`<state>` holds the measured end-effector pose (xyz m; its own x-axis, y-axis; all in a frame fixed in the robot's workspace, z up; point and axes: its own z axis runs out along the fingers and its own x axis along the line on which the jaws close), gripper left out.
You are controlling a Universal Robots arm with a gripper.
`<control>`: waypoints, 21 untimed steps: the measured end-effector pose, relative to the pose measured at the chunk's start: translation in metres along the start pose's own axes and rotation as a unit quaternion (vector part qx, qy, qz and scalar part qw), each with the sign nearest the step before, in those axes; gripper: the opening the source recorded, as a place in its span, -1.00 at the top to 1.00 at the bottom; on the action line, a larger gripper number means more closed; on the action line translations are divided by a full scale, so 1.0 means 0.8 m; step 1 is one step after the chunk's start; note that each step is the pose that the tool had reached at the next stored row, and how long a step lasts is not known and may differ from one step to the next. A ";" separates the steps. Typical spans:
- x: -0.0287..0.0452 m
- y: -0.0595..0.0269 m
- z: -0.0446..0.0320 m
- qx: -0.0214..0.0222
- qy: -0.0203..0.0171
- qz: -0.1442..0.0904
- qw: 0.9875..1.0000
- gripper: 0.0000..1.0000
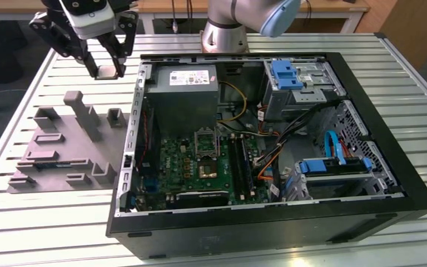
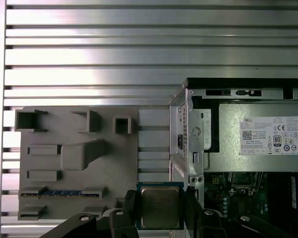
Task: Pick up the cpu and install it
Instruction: 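Pick up the cpu and move it towards the insertion slot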
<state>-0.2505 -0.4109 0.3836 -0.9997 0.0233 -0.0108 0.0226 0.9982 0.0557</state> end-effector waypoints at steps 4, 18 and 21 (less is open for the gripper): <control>-0.0017 0.000 0.0000 0.000 0.000 0.000 1.000 0.05; -0.0194 0.000 0.0004 0.000 0.000 0.000 1.000 0.05; -0.0240 0.001 0.0005 0.000 0.000 0.000 1.000 0.05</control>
<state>-0.2313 -0.4109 0.3834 -0.9997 0.0232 -0.0108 0.0226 0.9982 0.0557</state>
